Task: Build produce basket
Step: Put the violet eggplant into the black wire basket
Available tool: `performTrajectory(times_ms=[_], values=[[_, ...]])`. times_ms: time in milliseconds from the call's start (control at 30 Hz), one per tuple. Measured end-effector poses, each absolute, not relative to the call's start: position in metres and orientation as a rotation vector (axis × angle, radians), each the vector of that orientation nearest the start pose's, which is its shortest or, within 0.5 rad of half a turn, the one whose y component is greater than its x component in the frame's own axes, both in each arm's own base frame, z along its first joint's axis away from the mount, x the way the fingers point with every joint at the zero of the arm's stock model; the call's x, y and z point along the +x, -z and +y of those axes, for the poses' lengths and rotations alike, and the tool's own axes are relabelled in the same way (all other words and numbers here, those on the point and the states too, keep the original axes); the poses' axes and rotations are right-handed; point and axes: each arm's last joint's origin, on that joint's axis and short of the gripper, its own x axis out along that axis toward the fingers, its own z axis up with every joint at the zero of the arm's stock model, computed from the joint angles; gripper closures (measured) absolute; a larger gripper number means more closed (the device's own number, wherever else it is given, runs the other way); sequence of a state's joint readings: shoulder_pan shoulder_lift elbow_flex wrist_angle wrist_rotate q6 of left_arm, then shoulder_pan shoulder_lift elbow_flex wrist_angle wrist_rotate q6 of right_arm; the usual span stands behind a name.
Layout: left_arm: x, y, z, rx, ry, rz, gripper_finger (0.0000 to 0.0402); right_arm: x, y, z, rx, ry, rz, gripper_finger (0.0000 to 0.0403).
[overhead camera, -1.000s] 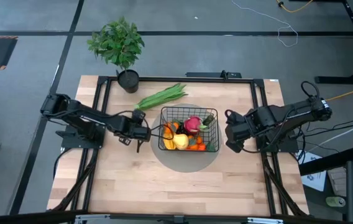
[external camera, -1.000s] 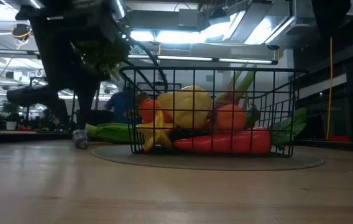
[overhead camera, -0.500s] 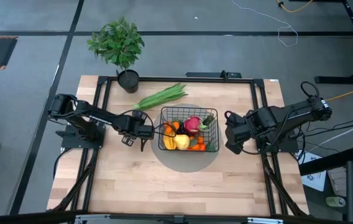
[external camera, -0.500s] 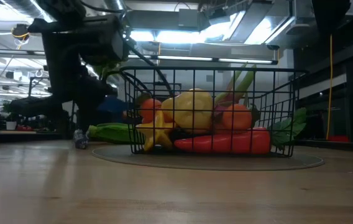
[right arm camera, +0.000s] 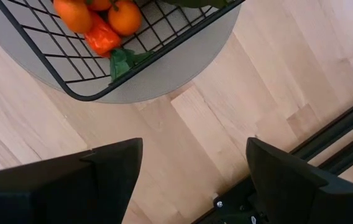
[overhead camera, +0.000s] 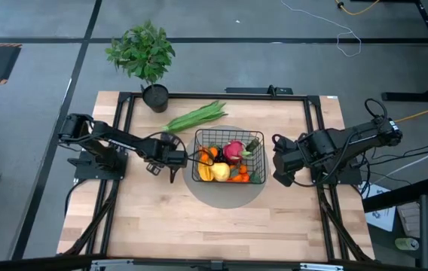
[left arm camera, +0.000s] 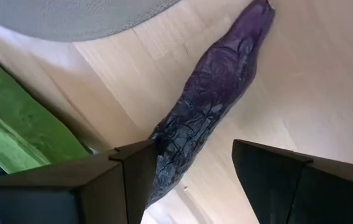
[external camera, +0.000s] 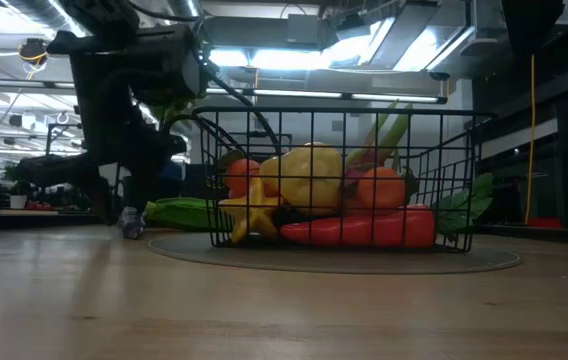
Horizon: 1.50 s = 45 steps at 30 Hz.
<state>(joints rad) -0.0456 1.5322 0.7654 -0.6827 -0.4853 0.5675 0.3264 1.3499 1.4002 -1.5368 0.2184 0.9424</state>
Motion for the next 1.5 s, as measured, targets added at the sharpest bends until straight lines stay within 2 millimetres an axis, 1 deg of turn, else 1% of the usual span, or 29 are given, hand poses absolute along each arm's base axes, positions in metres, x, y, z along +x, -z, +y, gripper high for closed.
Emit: performTrajectory(times_ms=[133,333,600,667,733,833,900,1000,1133,1167,1300,1400,1500], values=[[0.242,-0.148,0.002,0.890,0.100,1.475,0.0204,0.203,-0.338,0.062,0.376,0.572,1.315,0.0128],[0.249,-0.148,0.000,0.894,0.194,1.387,0.0204,0.203,-0.338,0.062,0.376,0.572,1.315,0.0128],[0.252,-0.137,-0.004,0.713,0.229,1.408,0.0204,0.203,-0.338,0.062,0.377,0.572,1.316,0.0128],[0.252,-0.133,-0.004,0.677,0.204,1.432,0.0207,0.203,-0.338,0.062,0.377,0.571,1.315,0.0128],[0.251,-0.132,-0.003,0.639,0.131,1.453,0.0214,0.203,-0.338,0.062,0.377,0.571,1.316,0.0128],[0.247,-0.132,-0.002,0.551,-0.008,1.483,0.0234,0.203,-0.338,0.062,0.377,0.571,1.316,0.0128],[0.244,-0.132,-0.002,0.503,-0.054,1.503,0.0256,0.203,-0.338,0.062,0.377,0.571,1.316,0.0128],[0.240,-0.133,-0.004,0.477,-0.057,1.532,0.0300,0.203,-0.338,0.062,0.377,0.571,1.316,0.0128],[0.237,-0.133,-0.011,0.495,-0.035,1.550,0.0372,0.203,-0.338,0.062,0.377,0.571,1.316,0.0128],[0.237,-0.133,-0.013,0.512,-0.036,1.549,0.0379,0.203,-0.338,0.062,0.377,0.571,1.316,0.0128],[0.236,-0.137,-0.021,0.604,-0.060,1.568,0.0379,0.203,-0.338,0.062,0.377,0.571,1.316,0.0128],[0.238,-0.148,-0.029,0.636,-0.086,1.586,0.0379,0.203,-0.338,0.062,0.377,0.571,1.316,0.0128],[0.241,-0.166,-0.037,0.649,-0.154,1.601,0.0379,0.203,-0.338,0.062,0.377,0.571,1.316,0.0128]])
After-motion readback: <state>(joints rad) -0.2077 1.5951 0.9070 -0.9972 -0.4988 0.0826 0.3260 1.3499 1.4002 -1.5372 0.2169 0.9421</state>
